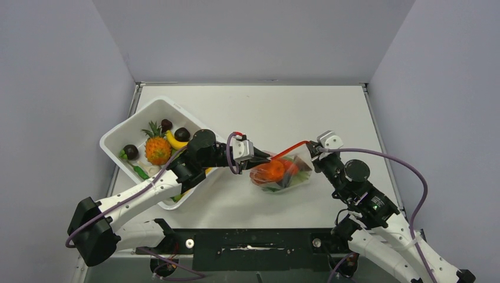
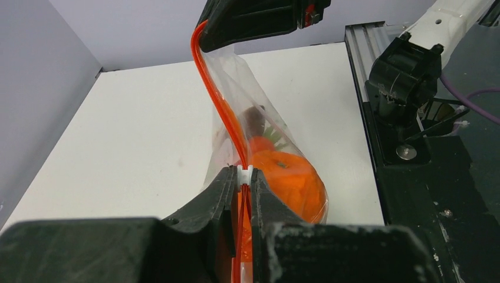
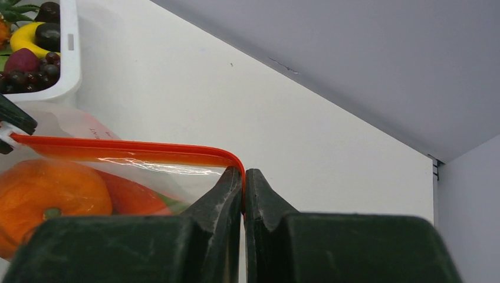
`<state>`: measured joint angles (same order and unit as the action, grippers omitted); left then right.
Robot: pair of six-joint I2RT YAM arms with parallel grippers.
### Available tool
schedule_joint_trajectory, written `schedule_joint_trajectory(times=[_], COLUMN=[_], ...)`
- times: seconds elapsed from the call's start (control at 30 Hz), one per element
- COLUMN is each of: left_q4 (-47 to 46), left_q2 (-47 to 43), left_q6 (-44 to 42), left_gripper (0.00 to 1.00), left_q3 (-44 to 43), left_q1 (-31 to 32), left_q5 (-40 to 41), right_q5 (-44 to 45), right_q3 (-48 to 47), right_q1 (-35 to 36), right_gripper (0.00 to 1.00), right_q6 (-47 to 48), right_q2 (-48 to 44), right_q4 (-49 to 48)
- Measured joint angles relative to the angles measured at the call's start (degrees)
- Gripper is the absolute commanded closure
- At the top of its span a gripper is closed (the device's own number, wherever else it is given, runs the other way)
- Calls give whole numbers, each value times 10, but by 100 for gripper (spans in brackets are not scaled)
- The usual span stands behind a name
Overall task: Place the food in the zip-top bag and seal the zipper
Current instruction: Zip the zipper food storage bag at the center of the board.
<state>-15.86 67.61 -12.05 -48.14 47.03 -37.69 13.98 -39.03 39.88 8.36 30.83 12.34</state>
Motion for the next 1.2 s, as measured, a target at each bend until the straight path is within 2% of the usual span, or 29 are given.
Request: schedule_joint_trajectory(times=[0.63, 0.97, 1.2], left_q4=[21, 45, 85], left_q2=[-41, -82, -103], left_q6=[24, 37, 45], left_gripper=[100, 100, 100], left_q3=[15, 36, 40], left_q1=[0, 0, 0], left_q5=[6, 6, 12], right_q5=[57, 65, 101], right_q3=[-11, -19, -16], right_q1=[-24, -28, -28], right_gripper=[100, 100, 100], right_q6=[10, -20, -34], right_q2=[-20, -61, -104], right_q4=[15, 60, 84])
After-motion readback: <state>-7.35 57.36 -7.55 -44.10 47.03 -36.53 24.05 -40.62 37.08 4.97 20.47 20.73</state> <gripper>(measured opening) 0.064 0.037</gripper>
